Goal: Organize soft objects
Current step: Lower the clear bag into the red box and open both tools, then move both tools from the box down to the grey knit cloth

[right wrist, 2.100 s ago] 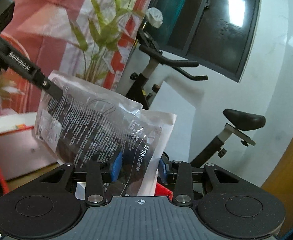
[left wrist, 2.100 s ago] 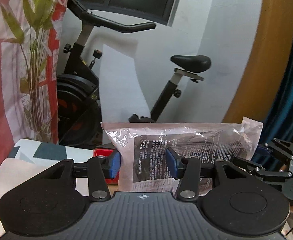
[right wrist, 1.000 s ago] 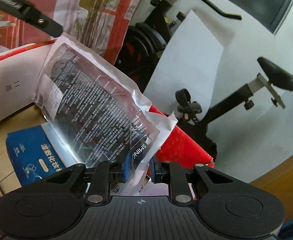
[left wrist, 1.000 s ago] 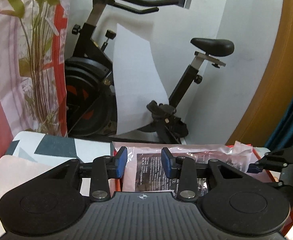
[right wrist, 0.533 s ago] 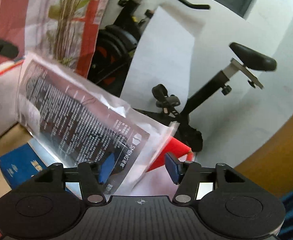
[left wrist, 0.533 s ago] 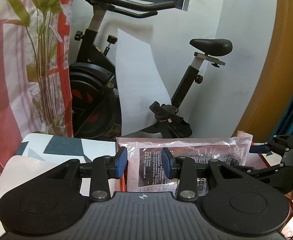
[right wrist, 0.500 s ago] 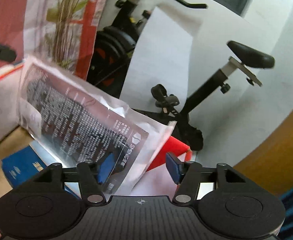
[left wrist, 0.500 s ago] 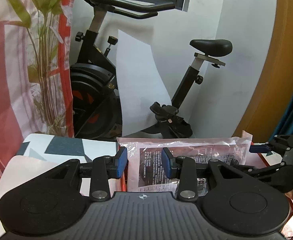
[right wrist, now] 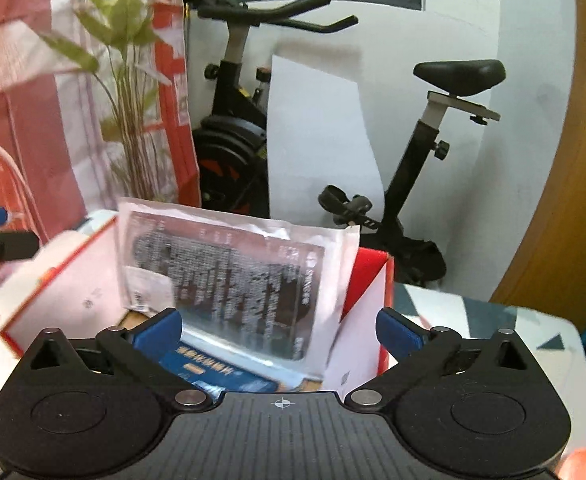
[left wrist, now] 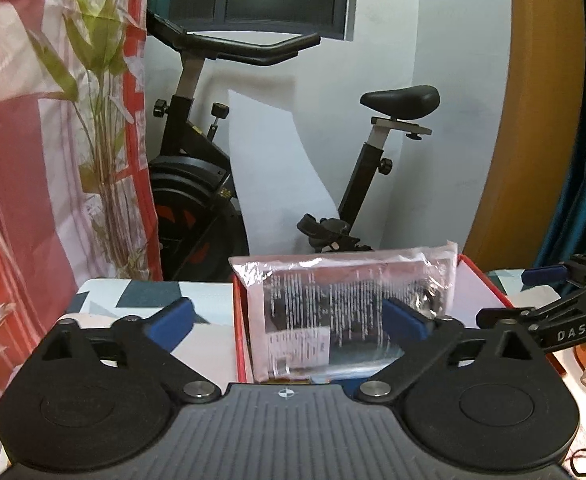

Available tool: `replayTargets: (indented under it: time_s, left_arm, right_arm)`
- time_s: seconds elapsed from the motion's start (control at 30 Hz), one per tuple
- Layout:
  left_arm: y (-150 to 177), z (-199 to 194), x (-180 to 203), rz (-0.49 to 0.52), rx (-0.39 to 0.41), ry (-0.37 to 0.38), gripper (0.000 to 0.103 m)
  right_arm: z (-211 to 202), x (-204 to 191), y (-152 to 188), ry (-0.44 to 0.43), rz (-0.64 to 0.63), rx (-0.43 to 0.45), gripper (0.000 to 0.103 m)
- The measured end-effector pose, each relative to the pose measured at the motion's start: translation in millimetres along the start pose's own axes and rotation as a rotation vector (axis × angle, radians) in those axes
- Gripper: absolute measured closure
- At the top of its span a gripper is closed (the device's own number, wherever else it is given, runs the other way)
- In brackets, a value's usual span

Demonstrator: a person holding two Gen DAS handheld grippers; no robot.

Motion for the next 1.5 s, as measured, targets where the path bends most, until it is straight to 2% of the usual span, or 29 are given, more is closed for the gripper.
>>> replayTargets:
  time_s: [0.23, 0.47, 0.7, 0.93, 1.1, 1.3, 1.37, 1.5]
  left_arm:
    - [26, -36, 11, 0.019, -0.001, -0.021, 0.0]
    - [74, -70, 17, 0.014, -0.03, -0.009, 0.0]
    - [136, -93, 11, -0.084, -0.099, 0.002, 0.0]
    - [185, -108, 6, -0.154, -0.161, -0.029, 0.0]
    - [201, -121, 3, -0.217, -0.149, -0.057, 0.001]
    - [207, -132, 10, -0.236, -0.112, -0.086, 0.004]
    - [211, -130, 14, -0.234, -0.118, -0.087, 0.008]
    - [219, -121, 19, -0.229, -0.154, -0.077, 0.009]
  right_arm:
    - [-40, -8, 33, -0.032, 0.016, 0.041, 0.0]
    - [-67, -15, 81, -0.068, 0.014, 0.032, 0.0]
    - [-80, -29, 136, -0.09, 0.002, -0.011, 0.001]
    - [-83, -46, 189, -0.107, -0.014, -0.077, 0.001]
    - [-95, -58, 217, -0.09, -0.026, -0.06, 0.001]
    - [-97, -60, 243, -0.081, -0.007, -0.065, 0.002]
    - [-93, -58, 247, -0.092, 0.016, -0.086, 0.002]
    - [-88, -56, 250, -0.094, 0.024, -0.098, 0.003]
Point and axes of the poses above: each gripper's, at about its wrist camera, not at the fingertips, and z roughly the way its jaws point, x to its right, y to its underside, the point moved 6 cm from there along z, roughly the way its jaws point, and after that the axes turned 6 degrees about -x, right-handed, at the moved point
